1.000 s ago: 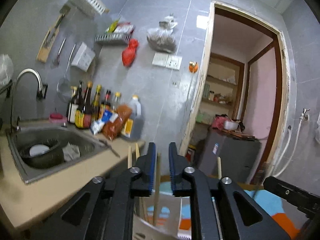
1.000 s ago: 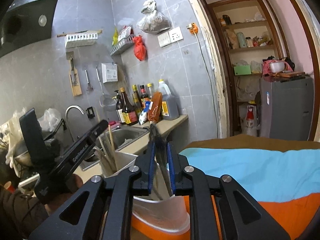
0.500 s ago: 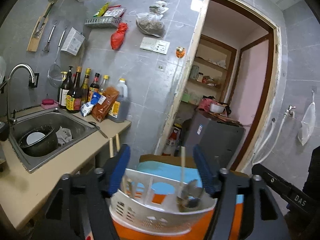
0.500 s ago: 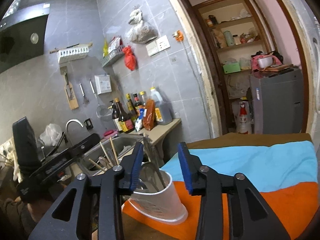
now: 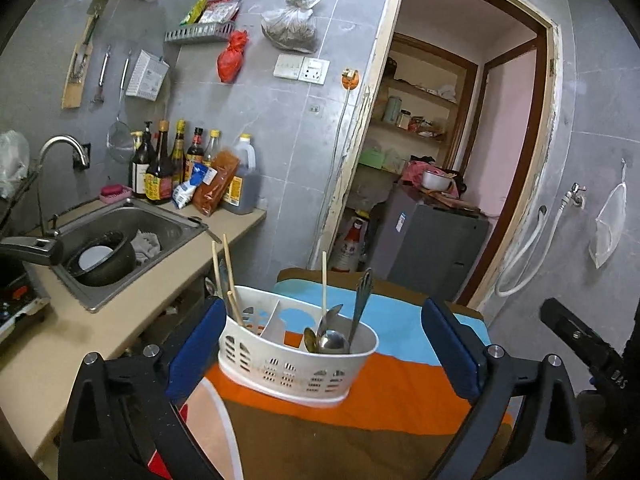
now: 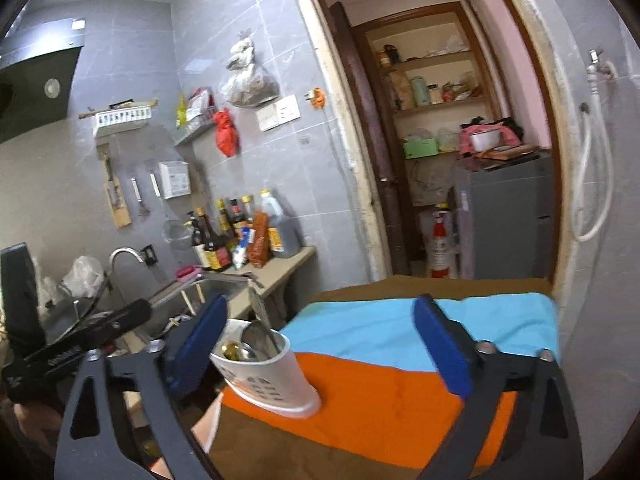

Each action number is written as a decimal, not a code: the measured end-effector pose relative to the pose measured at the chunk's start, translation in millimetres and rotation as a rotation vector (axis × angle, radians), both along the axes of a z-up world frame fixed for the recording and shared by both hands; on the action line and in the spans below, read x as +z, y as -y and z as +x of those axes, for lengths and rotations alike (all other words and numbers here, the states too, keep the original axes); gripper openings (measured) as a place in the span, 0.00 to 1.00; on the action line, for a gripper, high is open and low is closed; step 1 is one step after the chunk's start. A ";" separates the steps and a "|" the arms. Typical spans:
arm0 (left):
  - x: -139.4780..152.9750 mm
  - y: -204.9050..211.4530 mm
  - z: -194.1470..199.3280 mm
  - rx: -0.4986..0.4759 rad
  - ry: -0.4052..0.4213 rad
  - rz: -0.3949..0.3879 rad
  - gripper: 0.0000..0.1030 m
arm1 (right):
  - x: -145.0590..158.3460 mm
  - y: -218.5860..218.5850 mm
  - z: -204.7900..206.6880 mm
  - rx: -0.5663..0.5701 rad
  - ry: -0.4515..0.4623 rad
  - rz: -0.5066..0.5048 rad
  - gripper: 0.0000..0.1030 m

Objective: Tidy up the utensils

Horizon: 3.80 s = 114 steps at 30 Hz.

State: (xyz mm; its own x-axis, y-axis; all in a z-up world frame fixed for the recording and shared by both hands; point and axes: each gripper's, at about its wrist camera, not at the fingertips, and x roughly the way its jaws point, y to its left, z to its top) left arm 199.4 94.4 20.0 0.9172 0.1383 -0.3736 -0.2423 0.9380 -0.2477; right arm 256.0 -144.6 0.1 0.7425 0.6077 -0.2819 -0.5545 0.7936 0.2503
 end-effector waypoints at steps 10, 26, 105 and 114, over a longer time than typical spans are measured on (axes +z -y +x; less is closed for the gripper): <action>2.9 23.7 -44.6 -0.032 -0.004 0.048 0.94 | 8.2 37.6 -57.4 -0.140 0.027 -0.066 1.00; -18.5 49.5 -142.2 -0.131 -0.029 0.139 0.94 | -1.5 48.5 -187.7 -0.284 -0.002 -0.136 1.00; -21.4 34.4 -185.3 -0.136 0.001 0.125 0.94 | -7.9 35.0 -236.0 -0.323 0.013 -0.165 1.00; -21.5 34.9 -185.1 -0.135 0.001 0.125 0.94 | -7.8 35.2 -235.8 -0.323 0.012 -0.164 1.00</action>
